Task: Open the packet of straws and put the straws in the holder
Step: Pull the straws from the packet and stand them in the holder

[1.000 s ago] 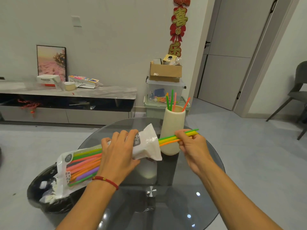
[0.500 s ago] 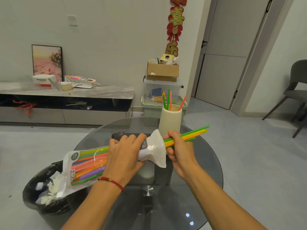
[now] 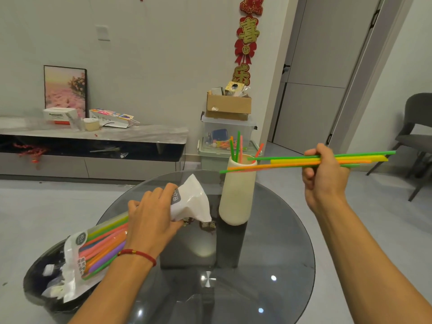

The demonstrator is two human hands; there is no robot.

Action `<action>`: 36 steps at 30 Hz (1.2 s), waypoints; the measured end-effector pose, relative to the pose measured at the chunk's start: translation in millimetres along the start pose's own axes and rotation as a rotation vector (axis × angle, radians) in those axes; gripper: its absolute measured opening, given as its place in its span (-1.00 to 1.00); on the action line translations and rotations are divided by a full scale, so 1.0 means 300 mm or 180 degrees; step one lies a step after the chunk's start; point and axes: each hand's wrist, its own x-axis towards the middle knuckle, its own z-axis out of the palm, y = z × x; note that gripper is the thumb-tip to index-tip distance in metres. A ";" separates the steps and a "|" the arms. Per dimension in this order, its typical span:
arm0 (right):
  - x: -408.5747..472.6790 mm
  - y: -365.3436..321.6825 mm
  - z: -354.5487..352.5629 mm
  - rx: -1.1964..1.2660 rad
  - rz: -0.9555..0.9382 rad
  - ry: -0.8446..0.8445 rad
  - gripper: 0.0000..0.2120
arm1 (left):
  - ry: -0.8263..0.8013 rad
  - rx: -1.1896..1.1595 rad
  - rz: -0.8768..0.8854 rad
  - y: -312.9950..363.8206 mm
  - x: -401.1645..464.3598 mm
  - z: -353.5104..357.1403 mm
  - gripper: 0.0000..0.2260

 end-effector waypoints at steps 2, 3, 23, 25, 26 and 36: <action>0.022 -0.042 0.033 -0.0049 -0.0214 0.0036 -0.67 | 0.0069 -0.0014 -0.0009 0.001 0.000 0.002 -0.46; 0.033 -0.065 0.054 -0.0094 -0.0349 0.0019 -0.64 | 0.0110 -0.0034 -0.0009 0.002 0.000 0.003 -0.46; 0.148 0.047 0.360 -0.3229 -0.0877 -0.1446 -0.79 | 0.0058 -0.0188 -0.0050 0.026 -0.008 0.014 -0.52; 0.151 0.059 0.376 -0.3451 -0.0661 -0.1628 -0.71 | 0.0041 -0.0190 -0.0057 0.029 -0.008 0.012 -0.53; 0.154 0.059 0.381 -0.3513 -0.0669 -0.1643 -0.72 | 0.0037 -0.0195 -0.0051 0.031 -0.009 0.012 -0.54; 0.141 0.092 0.348 -0.4062 -0.1948 -0.1770 -0.70 | 0.0053 -0.0104 0.0008 0.044 -0.009 0.011 -0.51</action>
